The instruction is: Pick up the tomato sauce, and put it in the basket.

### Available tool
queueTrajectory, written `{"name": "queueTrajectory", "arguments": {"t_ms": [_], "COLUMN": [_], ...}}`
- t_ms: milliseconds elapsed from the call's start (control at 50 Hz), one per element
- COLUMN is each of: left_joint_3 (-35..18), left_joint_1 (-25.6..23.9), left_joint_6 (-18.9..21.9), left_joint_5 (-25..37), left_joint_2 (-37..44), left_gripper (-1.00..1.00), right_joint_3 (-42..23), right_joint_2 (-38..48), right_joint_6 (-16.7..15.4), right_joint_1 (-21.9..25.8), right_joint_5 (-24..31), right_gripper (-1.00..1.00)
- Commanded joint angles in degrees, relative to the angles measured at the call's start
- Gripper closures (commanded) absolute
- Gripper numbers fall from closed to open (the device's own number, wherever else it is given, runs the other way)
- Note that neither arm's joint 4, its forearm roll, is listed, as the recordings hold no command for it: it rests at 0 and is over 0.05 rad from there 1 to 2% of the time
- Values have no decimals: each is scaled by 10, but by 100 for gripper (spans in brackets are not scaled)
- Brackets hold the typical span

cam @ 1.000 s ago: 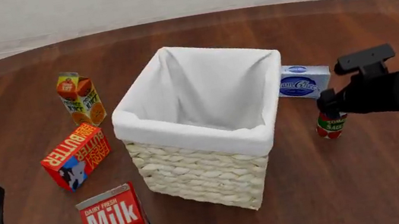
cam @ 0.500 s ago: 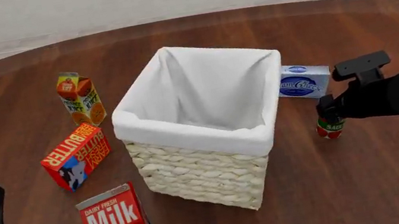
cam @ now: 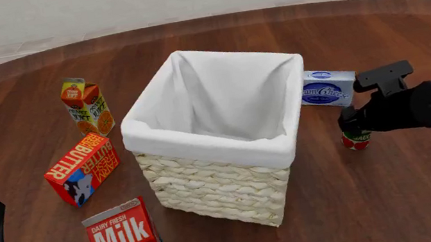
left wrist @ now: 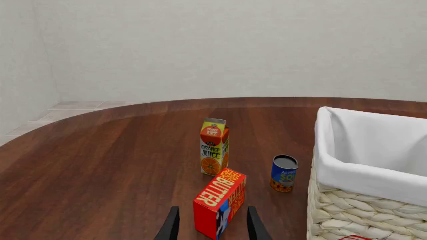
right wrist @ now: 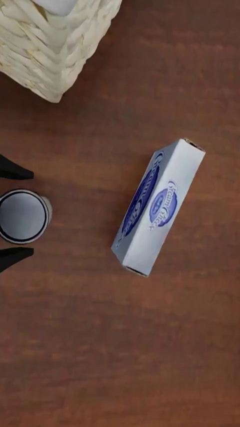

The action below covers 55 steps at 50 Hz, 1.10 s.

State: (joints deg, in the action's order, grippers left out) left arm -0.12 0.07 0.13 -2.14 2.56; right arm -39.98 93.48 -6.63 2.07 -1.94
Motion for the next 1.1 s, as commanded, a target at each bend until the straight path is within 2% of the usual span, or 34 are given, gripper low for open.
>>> {"name": "queueTrajectory", "arguments": {"t_ms": [20, 680, 700, 960, 1100], "left_joint_3": [0, 0, 0, 0, 0], "left_joint_1": [0, 0, 0, 0, 0], "left_joint_6": [0, 0, 0, 0, 0], "left_joint_5": [0, 0, 0, 0, 0], "left_joint_2": [0, 0, 0, 0, 0], "left_gripper": [-100, -100, -100, -100, -100], "right_joint_3": [-1, 1, 2, 16, 28], "right_joint_2": [12, 34, 33, 9, -32], "right_joint_6": [-1, -5, -6, -11, -8], "right_joint_1": [-1, -5, -4, -3, 5], "right_joint_5": [-4, -19, -19, -15, 0], "right_gripper": [-100, -100, 100, 100, 100]}}
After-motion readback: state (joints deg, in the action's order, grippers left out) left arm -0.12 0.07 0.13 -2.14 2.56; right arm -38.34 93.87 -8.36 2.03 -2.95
